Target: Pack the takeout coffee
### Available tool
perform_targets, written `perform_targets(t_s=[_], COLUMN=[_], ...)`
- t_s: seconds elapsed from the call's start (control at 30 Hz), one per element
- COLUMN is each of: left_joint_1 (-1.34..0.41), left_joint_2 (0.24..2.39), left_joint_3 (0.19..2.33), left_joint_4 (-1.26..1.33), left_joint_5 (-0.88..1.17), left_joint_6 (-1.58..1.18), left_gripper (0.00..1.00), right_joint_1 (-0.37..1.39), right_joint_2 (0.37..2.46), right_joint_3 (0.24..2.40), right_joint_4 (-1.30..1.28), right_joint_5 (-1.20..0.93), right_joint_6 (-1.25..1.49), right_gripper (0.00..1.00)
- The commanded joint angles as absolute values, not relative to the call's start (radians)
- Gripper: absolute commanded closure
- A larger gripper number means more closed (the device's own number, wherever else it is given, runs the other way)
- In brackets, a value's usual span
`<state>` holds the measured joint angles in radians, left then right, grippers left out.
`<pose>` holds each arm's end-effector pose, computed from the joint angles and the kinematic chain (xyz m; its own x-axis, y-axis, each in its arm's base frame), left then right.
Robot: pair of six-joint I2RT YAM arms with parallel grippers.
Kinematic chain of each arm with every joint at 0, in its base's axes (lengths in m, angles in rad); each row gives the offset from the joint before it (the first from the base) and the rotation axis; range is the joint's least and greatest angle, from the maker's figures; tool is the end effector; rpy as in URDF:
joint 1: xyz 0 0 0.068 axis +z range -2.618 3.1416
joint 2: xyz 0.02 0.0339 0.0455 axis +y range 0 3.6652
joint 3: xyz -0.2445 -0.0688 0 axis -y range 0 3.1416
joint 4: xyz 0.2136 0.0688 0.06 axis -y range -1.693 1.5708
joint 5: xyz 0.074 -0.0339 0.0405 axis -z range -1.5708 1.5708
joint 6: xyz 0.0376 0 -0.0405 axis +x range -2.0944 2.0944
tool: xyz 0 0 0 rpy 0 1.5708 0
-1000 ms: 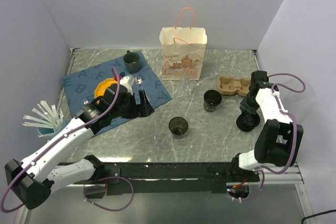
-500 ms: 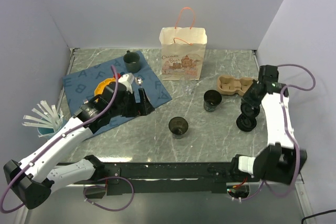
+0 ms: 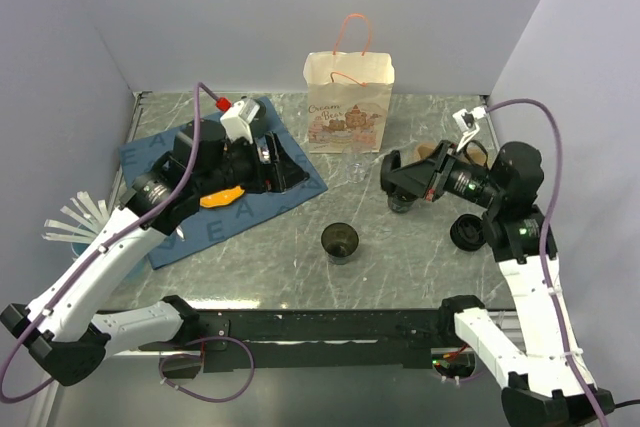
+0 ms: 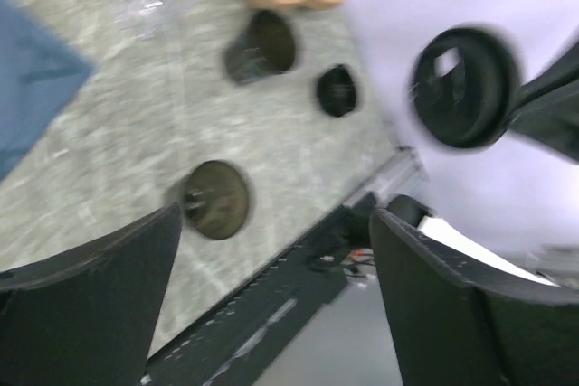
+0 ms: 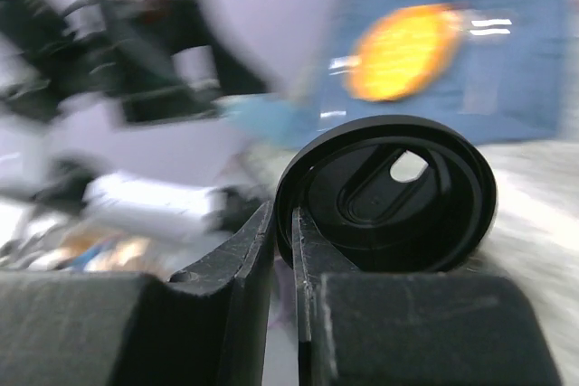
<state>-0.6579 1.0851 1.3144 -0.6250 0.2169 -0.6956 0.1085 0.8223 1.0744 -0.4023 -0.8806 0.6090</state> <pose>0.1552 -0.1302 0.3940 -0.7175 -0.2365 -0.6552 0.3836 0.6510 -0.6550 0.1384 0.0442 0.3894 -0.5950 0.3016 -0.7450 -0.5931 0.4607 0.6603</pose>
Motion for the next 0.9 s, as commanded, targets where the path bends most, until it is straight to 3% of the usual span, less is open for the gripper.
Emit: perform_targets(t_s=[0.0, 0.3, 0.7, 0.87], left_joint_1=[-0.653, -0.652, -0.657, -0.661], left_joint_2=[1.075, 1.063, 0.894, 0.933], left_joint_3=[1.330, 1.194, 0.948, 0.966], left_joint_4=[-0.494, -0.169, 0.235, 0.290], left_joint_5=[0.405, 0.581, 0.494, 0.603], left_joint_6=[-0.732, -0.841, -0.448, -0.400], left_gripper=[0.13, 0.25, 0.34, 0.35], right_joint_1=[0.167, 0.262, 0.304, 0.339], right_joint_2=[0.804, 0.871, 0.914, 0.916], right_joint_3=[0.961, 0.928, 0.931, 0.940], right_joint_4=[0.110, 0.584, 0.578, 0.517], right_joint_5=[-1.132, -1.201, -1.166, -1.157], right_joint_6=[0.989, 1.345, 1.482, 1.467], right_gripper=[0.82, 0.82, 0.83, 0.83])
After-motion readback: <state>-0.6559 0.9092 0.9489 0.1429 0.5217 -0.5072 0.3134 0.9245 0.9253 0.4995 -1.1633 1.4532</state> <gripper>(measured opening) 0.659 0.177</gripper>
